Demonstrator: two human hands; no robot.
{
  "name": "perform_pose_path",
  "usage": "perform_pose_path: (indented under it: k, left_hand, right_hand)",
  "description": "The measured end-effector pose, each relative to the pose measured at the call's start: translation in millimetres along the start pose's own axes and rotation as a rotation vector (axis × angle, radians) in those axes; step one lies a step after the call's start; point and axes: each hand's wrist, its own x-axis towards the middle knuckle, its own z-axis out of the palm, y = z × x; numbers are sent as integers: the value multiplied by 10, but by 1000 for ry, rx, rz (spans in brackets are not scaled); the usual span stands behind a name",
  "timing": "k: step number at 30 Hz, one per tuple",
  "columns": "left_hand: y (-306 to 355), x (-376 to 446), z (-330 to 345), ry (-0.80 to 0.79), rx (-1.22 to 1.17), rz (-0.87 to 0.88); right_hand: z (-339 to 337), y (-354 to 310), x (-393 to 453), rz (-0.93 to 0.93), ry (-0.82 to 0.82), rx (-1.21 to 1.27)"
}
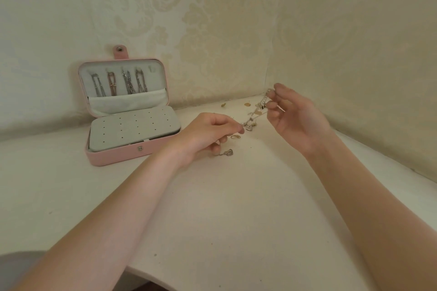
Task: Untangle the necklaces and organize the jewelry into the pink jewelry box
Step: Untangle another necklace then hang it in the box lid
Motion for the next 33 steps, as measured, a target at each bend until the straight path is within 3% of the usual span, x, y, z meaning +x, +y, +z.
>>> perform_pose_path:
  k: [5,11,16,22,33]
  left_hand:
    - [3,20,-38,29,-133,-23]
    - [69,15,-83,96,-468,-110]
    - [39,25,-41,182,-202,19]
    - [10,29,88,185,144,381]
    - [10,20,162,92,4,398]
  right_hand:
    - [8,-25,-8,-81,60,-32]
    - [1,-40,-13,-132,80,-44]
    - [48,-23,-34,-94,-13,-89]
    - [163,26,-70,-35,-154,-158]
    - [249,110,-104,9,-209,-154]
